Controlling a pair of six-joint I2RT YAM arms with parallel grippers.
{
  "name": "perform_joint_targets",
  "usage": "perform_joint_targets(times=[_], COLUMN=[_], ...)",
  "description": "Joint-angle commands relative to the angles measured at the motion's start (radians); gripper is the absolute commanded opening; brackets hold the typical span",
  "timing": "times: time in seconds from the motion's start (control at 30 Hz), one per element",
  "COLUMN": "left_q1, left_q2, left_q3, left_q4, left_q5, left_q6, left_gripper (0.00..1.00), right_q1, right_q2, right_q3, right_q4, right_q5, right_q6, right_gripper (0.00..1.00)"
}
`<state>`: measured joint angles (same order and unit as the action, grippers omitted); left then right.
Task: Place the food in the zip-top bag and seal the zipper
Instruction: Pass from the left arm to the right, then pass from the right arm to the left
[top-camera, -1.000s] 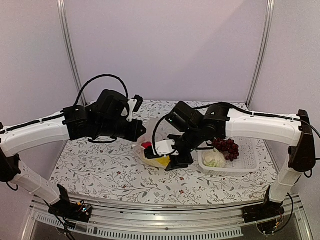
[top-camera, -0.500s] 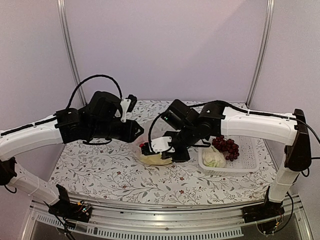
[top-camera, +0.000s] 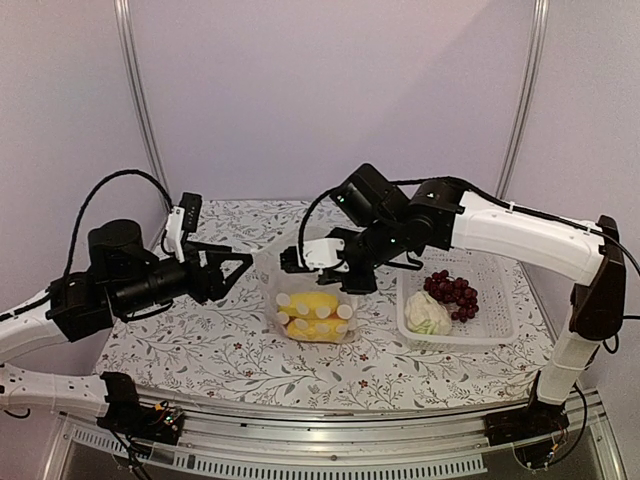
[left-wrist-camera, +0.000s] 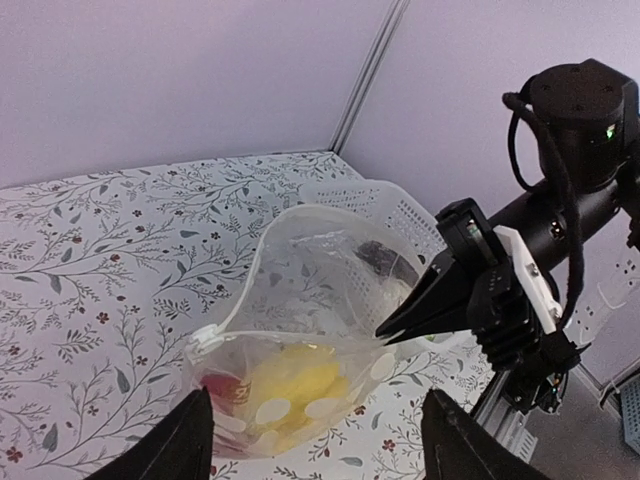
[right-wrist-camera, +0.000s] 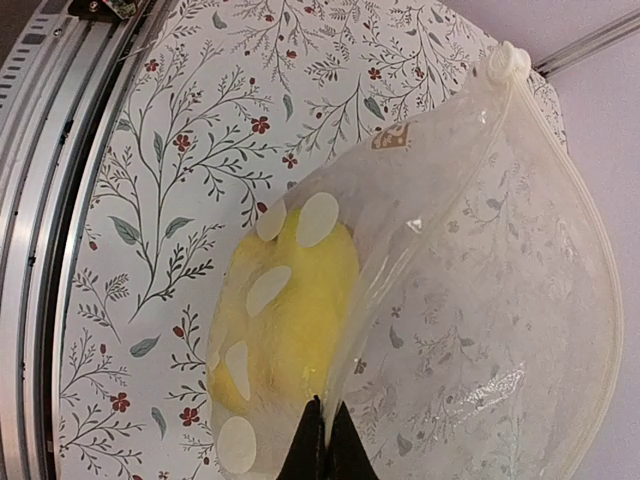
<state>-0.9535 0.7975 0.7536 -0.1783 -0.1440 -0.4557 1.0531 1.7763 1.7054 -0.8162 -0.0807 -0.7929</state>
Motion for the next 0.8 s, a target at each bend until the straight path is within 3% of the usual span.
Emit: perform_joint_targets(times=[0.0, 0.3, 0.77], left_q1=[0.002, 0.009, 0.044], left_q2=[0.02, 0.082, 0.216], left_q3=[-0.06, -0.185, -0.201], left_q4=[0.076, 0.267, 0.327], left_q5=[0.007, -0.006, 0.028], left_q6=[0.056, 0.149, 0.237], left_gripper=[0.68, 0.63, 0.55], right_q1=[-0.001, -0.002, -0.001], right_q2=[-0.008, -0.039, -0.118], right_q3=[-0.022, -0.05, -0.109], right_q4=[0.003, -0.014, -0.069], right_q5=[-0.016, -0.03, -0.113], right_q6=[0.018, -0.004, -0.066], right_gripper=[0.0, 0.0, 0.0])
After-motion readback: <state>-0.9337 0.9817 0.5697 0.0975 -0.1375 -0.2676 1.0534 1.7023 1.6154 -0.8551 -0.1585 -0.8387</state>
